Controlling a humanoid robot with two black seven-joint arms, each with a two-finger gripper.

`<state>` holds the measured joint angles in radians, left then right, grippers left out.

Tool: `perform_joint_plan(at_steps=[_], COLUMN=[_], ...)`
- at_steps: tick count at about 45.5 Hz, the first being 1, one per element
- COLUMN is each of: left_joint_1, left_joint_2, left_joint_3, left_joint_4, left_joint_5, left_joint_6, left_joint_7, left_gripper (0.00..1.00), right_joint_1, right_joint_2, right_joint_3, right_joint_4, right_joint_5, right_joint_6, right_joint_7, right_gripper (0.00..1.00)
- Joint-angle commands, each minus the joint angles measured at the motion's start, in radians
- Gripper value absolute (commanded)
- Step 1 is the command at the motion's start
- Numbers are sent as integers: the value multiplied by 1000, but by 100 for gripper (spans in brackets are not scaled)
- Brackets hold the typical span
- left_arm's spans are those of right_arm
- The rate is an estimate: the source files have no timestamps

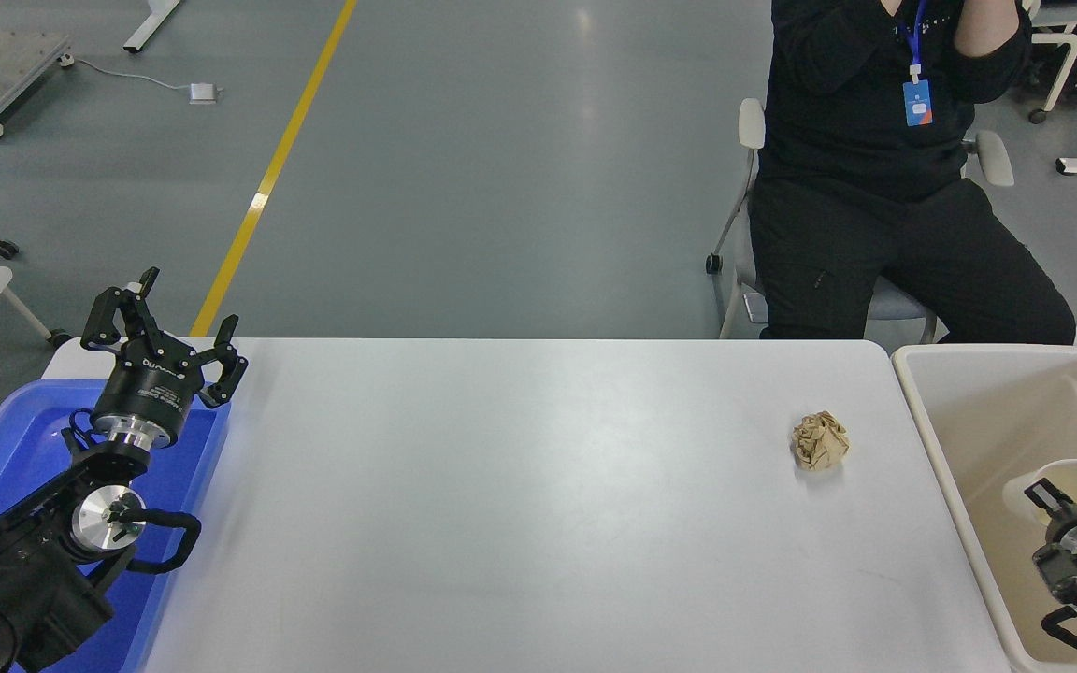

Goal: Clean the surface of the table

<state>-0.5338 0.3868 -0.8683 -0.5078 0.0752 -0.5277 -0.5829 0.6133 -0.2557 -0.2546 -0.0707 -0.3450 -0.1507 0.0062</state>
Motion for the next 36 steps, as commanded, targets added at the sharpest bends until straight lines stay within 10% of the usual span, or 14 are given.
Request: perform_joint_plan(at_steps=[1,23,36], left_joint_1=[0,0,0], left_joint_2=[1,1,1], left_joint_3=[0,0,0], left_joint_4=[0,2,0], left_joint_5=[0,0,0], left_joint_6=[0,0,0], left_joint_7=[0,0,0], left_gripper=[100,100,100], right_joint_1=[-1,51,117], right_joint_2=[3,-63,-105], right_joint_3=[5,38,218], right_joint_4=[-6,6,32], right_joint_5=[1,1,1], right_joint_6=[-27,-95,-84], right_joint_7=[0,0,0], right_gripper=[13,98,98])
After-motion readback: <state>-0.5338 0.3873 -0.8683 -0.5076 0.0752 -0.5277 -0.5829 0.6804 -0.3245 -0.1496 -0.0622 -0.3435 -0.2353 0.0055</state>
